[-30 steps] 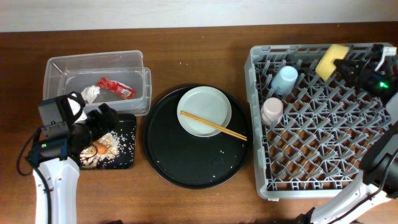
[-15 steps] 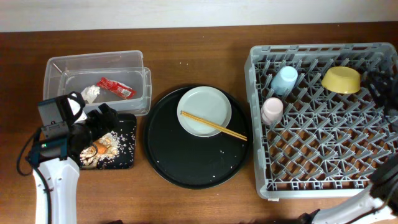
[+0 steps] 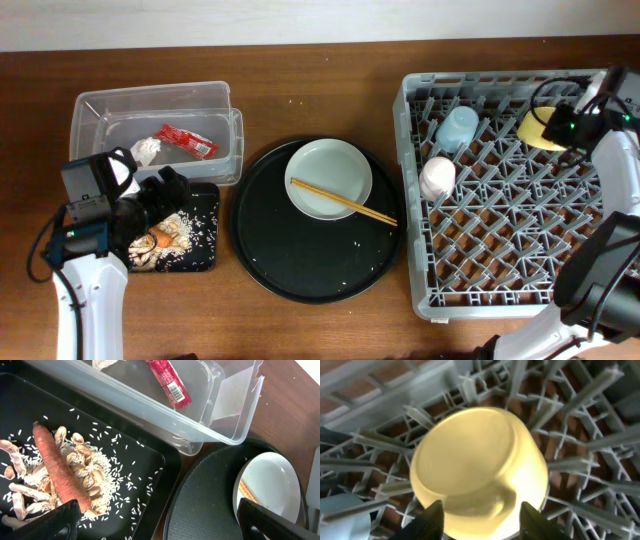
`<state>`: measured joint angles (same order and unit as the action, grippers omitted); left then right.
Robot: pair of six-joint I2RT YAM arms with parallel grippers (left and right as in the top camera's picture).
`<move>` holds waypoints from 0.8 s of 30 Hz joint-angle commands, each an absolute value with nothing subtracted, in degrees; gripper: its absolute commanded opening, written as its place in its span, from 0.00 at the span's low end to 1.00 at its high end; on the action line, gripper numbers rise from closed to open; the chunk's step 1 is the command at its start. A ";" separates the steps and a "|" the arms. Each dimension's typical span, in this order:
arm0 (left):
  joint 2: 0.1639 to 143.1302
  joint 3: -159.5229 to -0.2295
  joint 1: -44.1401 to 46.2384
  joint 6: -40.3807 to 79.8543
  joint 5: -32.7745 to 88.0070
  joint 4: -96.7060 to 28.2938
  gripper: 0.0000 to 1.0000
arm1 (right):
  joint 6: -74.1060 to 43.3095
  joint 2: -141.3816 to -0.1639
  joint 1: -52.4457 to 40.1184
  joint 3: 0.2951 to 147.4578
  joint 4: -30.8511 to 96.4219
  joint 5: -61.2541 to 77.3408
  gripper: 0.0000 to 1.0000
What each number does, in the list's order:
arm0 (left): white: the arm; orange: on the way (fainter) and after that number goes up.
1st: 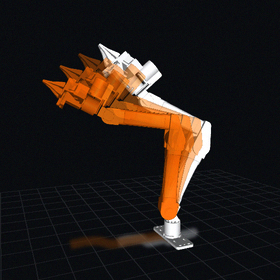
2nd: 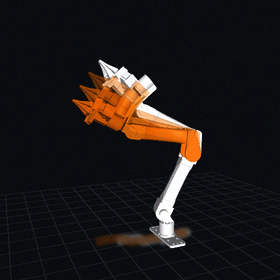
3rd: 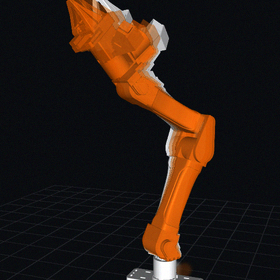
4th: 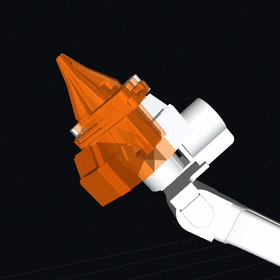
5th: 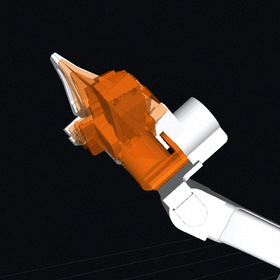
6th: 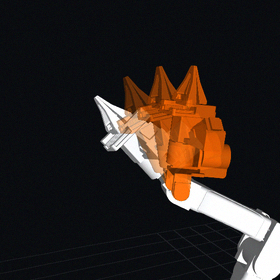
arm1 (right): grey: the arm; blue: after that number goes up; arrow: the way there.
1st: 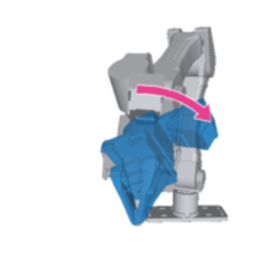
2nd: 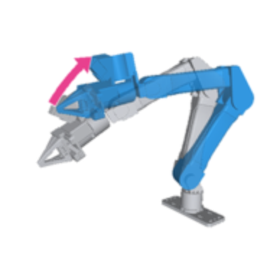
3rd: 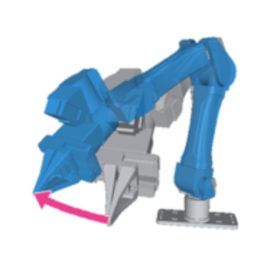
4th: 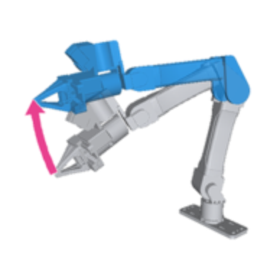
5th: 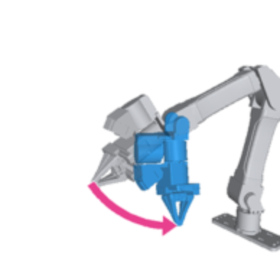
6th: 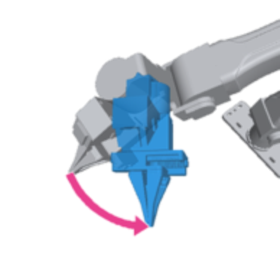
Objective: Sort waste into correct bins and load items into the dishwasher rack
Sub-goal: 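Reach the right gripper to the chopsticks on the white plate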
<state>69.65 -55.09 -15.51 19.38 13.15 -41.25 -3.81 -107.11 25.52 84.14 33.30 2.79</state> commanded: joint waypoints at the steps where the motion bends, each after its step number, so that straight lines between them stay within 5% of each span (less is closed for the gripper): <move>1: 69.32 -56.10 -15.70 19.90 13.58 -41.28 0.99 | -3.90 -107.42 25.91 84.47 36.32 2.37 0.51; 6: 69.32 -56.10 -15.70 19.90 13.58 -41.28 0.99 | -6.44 -102.63 25.89 86.87 37.08 10.74 0.50; 12: 69.32 -56.10 -15.70 19.90 13.58 -41.28 0.99 | -6.35 -112.68 25.93 86.78 26.65 10.94 0.50; 16: 69.32 -56.10 -15.70 19.90 13.56 -41.28 0.99 | -6.31 -110.00 25.89 87.02 32.38 11.03 0.50; 21: 69.32 -56.10 -15.70 19.90 13.58 -41.28 0.99 | -6.24 -95.02 24.64 89.78 44.53 37.01 0.54; 24: 69.32 -56.10 -15.70 19.90 13.58 -41.28 0.99 | 4.21 -90.30 12.51 89.76 59.09 37.04 0.57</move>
